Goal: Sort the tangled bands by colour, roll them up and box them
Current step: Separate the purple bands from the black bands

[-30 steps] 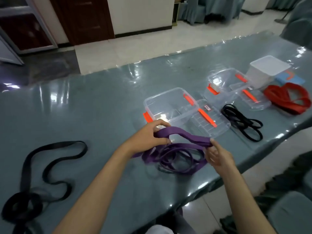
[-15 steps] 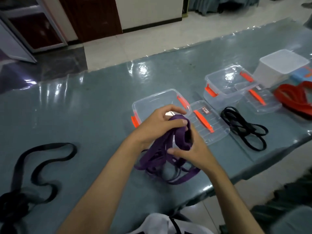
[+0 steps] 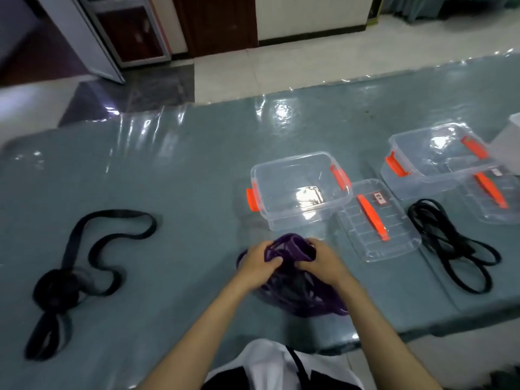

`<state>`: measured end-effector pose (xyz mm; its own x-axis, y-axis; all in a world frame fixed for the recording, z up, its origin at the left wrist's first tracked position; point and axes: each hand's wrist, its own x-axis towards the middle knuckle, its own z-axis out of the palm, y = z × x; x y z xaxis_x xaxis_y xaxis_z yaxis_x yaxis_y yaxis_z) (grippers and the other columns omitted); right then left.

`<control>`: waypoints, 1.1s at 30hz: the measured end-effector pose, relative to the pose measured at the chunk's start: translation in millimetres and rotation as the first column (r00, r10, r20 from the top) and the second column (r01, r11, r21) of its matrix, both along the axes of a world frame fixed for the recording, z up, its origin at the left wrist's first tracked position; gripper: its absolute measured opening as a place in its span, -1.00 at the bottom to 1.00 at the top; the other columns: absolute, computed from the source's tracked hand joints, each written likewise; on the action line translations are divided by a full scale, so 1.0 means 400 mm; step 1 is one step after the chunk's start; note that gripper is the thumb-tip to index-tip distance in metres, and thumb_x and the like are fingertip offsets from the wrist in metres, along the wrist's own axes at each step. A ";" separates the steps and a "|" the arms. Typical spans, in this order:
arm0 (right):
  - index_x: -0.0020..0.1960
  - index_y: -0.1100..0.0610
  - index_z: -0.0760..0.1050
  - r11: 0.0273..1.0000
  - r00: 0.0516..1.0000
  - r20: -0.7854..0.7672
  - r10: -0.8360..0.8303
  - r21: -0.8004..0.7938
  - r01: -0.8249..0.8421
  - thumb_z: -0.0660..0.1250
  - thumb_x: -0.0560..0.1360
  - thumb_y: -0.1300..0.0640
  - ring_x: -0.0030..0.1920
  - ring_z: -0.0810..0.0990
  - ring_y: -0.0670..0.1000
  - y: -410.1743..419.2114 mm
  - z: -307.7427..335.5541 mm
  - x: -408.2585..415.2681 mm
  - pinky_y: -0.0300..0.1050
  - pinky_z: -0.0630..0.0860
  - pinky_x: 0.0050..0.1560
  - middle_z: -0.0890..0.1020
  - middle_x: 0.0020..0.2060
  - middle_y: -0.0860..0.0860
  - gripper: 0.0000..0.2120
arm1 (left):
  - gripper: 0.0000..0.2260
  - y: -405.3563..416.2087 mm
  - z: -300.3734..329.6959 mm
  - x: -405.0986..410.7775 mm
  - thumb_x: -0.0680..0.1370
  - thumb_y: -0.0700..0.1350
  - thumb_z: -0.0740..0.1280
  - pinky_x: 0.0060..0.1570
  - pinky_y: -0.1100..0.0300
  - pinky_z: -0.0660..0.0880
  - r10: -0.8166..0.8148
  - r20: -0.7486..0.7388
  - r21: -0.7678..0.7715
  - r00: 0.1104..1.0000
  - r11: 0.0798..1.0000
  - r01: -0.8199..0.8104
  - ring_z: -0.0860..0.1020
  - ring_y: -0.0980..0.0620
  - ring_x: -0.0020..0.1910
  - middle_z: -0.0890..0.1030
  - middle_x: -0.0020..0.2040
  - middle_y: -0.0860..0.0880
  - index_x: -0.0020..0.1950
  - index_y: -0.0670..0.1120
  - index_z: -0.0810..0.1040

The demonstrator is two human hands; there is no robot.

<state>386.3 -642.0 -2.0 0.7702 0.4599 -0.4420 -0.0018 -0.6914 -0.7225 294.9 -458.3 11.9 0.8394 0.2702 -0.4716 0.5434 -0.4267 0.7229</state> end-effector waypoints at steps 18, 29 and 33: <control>0.62 0.11 0.10 0.666 0.896 0.379 0.231 -0.733 0.139 0.49 0.40 -0.31 0.55 0.28 0.21 0.180 -0.021 -0.205 0.31 0.31 0.48 0.33 0.53 0.13 0.01 | -0.56 0.398 -0.113 -0.360 0.69 -0.05 0.33 0.51 0.00 0.31 -0.135 -0.083 0.346 0.987 0.925 0.156 0.34 -0.09 0.54 0.42 0.53 -0.06 0.57 -0.04 0.40; 0.66 -0.06 0.17 0.786 0.821 0.474 0.319 -0.616 0.050 0.45 0.49 -0.11 0.68 0.05 0.20 0.520 -0.014 -0.427 0.47 0.02 0.54 0.14 0.67 0.15 -0.17 | -0.48 0.787 -0.178 -0.651 0.65 -0.02 0.36 0.54 -0.25 0.23 0.283 -0.145 0.529 0.948 0.832 -0.167 0.15 -0.22 0.63 0.19 0.66 -0.16 0.59 0.01 0.33; 0.68 -0.13 0.02 0.798 0.841 0.359 0.404 -0.588 -0.132 0.35 0.58 -0.16 0.69 -0.04 0.11 0.637 -0.042 -0.502 0.38 0.03 0.60 0.05 0.69 0.05 -0.20 | -0.41 0.891 -0.175 -0.708 0.66 0.05 0.33 0.59 -0.38 -0.02 0.458 -0.147 0.515 0.877 0.792 -0.327 -0.08 -0.27 0.69 -0.07 0.73 -0.16 0.65 0.07 0.19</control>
<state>185.7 -387.2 -18.9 0.8187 0.4804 -0.3146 0.4685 -0.8756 -0.1180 11.8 -101.8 -58.3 0.4812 0.7888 -0.3825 0.8710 -0.3809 0.3102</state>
